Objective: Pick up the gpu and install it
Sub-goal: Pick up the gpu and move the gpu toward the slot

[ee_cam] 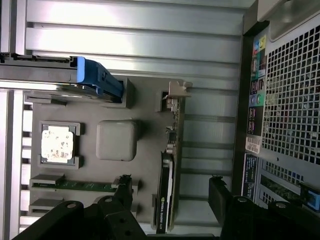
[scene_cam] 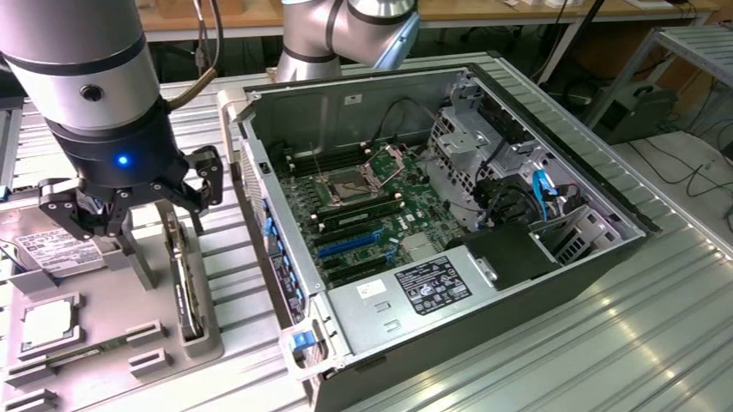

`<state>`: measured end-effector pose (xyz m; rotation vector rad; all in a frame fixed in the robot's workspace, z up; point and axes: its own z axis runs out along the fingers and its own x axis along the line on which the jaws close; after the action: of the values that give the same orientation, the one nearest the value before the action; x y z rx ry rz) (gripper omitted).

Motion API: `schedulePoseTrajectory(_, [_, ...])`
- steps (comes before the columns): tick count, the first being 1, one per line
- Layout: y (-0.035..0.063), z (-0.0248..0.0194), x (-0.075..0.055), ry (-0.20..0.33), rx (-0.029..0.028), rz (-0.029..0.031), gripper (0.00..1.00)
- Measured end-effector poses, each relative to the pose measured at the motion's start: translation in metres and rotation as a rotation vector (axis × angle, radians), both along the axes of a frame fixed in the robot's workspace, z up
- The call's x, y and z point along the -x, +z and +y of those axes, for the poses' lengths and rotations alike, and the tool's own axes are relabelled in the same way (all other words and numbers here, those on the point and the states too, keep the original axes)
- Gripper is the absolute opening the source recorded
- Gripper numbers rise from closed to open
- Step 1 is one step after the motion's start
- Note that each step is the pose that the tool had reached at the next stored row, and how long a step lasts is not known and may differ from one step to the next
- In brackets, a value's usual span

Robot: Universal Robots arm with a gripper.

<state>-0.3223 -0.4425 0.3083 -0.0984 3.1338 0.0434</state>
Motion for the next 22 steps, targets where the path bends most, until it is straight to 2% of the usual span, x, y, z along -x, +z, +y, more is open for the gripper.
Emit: schedulePoseTrajectory(22, [-0.0321, -0.0032, 0.000, 0.000, 0.0000, 0.0001, 0.72])
